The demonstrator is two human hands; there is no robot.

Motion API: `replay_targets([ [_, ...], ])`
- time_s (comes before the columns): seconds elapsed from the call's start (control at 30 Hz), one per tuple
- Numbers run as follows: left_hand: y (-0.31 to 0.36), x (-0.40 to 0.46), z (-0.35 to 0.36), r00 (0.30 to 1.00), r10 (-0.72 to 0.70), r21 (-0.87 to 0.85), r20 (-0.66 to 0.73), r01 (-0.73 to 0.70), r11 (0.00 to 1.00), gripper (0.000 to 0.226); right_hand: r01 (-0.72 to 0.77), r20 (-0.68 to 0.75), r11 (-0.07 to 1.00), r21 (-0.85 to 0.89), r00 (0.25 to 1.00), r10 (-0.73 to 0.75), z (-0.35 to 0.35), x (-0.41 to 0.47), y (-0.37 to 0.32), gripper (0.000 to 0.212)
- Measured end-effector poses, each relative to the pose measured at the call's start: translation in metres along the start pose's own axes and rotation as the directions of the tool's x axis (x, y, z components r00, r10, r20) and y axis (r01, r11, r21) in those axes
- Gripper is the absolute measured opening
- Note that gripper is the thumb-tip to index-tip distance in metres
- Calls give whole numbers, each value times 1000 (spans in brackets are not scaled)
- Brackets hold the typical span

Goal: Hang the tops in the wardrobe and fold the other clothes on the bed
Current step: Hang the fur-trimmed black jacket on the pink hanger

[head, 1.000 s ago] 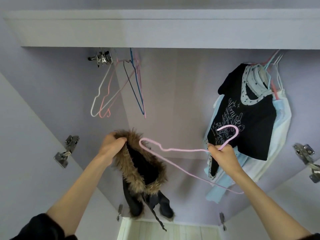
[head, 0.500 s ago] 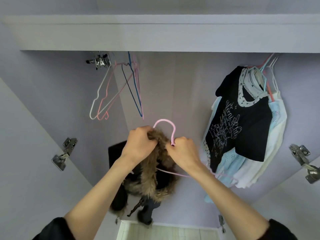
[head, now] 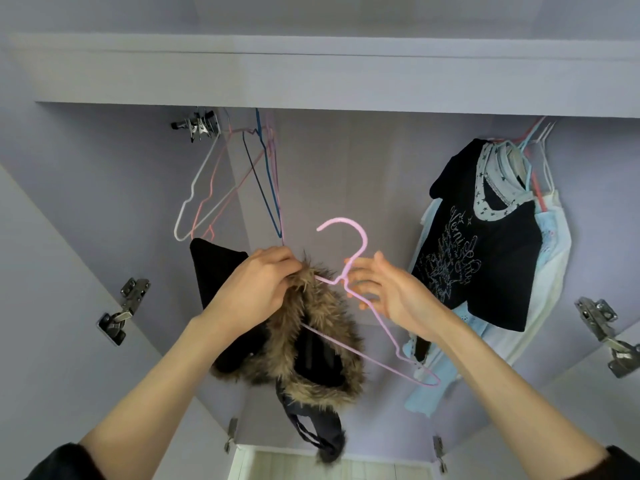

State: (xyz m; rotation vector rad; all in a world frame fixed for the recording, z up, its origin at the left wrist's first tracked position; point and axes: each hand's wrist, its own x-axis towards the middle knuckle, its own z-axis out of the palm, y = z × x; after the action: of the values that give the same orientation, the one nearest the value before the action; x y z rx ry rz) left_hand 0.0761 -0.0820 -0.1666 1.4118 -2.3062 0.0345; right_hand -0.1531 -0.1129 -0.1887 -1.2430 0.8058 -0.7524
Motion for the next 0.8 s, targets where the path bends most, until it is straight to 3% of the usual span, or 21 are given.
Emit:
replay_targets([
  [0.1, 1, -1, -6, 999, 22, -32, -27, -23, 999, 17, -123, 83, 852, -509, 978, 191, -7, 3, 4, 35],
  [0.2, 4, 0, -12, 997, 66, -41, -47, -68, 997, 19, -112, 171, 759, -641, 943, 284, 11, 21, 9, 42],
  [0.27, 4, 0, -16, 996, 70, -62, -56, -74, 995, 19, -118, 91, 740, -662, 967, 236, 25, 37, 15, 33],
  [0.3, 3, -1, -18, 996, 66, -65, -63, -70, 995, 20, -97, 23, 669, -737, 986, 168, 29, 44, 18, 23],
  [0.37, 0, -6, -21, 996, 44, -61, -80, -49, 997, 21, -20, -36, 312, -950, 998, -47, 28, 50, 20, 9],
  [0.4, -2, -9, -22, 996, 24, -65, -86, -30, 997, 22, -1, -29, 184, -983, 989, -146, 24, 51, 22, 7],
  [0.47, -4, -14, -23, 995, -22, -86, -101, 13, 996, 22, -18, -68, 182, -983, 959, -275, 14, 51, 27, 7],
  [0.53, -8, -16, -25, 990, -70, -98, -124, 58, 993, 23, -71, -135, 212, -975, 943, -303, -2, 53, 32, 8],
  [0.63, -19, -20, -32, 977, -136, -69, -163, 126, 990, 23, -243, -297, 251, -937, 932, -207, -38, 44, 33, 11],
  [0.73, -23, -22, -35, 965, -179, -34, -193, 176, 984, 21, -342, -434, 470, -814, 895, -102, -65, 34, 27, 21],
  [0.8, -19, -19, -32, 960, -190, 12, -205, 197, 980, 23, -365, -449, 467, -805, 890, -79, -73, 32, 25, 27],
])
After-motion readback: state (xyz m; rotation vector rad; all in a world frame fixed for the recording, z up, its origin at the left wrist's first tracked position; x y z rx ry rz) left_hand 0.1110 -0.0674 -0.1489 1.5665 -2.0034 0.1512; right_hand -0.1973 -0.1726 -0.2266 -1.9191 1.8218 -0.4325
